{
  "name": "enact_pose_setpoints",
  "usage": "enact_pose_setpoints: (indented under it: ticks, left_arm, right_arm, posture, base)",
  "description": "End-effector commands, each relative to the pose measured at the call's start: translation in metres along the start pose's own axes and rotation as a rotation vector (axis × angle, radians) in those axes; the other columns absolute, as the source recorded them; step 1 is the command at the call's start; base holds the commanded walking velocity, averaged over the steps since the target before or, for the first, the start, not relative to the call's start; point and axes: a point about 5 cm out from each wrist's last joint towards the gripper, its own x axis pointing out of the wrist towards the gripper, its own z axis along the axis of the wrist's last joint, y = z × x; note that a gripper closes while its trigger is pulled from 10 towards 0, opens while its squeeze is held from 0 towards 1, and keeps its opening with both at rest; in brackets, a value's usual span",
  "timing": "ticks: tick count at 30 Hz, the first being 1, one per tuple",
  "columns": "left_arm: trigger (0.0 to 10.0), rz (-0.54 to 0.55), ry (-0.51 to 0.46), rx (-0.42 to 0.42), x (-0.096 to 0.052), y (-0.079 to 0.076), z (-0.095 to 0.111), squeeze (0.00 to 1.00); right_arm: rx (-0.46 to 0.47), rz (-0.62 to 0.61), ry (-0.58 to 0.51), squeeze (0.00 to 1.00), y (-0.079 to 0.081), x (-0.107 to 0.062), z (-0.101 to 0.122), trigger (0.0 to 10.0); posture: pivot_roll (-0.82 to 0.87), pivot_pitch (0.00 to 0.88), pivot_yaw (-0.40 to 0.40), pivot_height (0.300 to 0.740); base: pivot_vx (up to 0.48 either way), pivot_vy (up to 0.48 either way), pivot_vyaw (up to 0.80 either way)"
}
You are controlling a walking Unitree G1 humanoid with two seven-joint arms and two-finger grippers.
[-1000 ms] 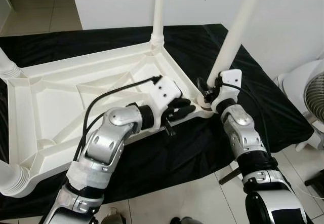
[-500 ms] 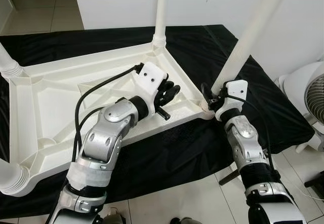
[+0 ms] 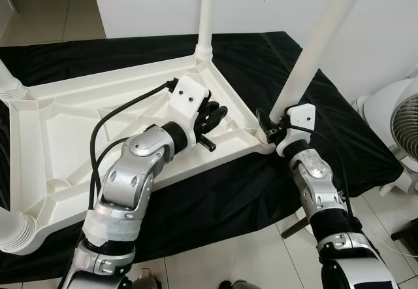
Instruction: Building children table
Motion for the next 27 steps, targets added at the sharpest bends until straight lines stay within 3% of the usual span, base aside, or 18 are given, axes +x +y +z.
enact_pose_setpoints:
  ticks: [1,27]
  left_arm:
    - [10.0,0.07,0.008,-0.003,-0.001,0.001,-0.001,0.0]
    - [10.0,0.086,-0.008,-0.004,-0.002,0.002,0.004,0.0]
  right_arm:
    - [0.053,-0.006,0.152,0.0,0.0,-0.011,-0.029,10.0]
    - [0.259,-0.136,0.27,0.0,-0.016,-0.008,-0.044,10.0]
  posture:
    - [0.12,0.094,-0.052,0.74]
    - [0.12,0.101,-0.056,0.74]
  base:
    - [0.0,0.0,0.0]
    - [0.0,0.0,0.0]
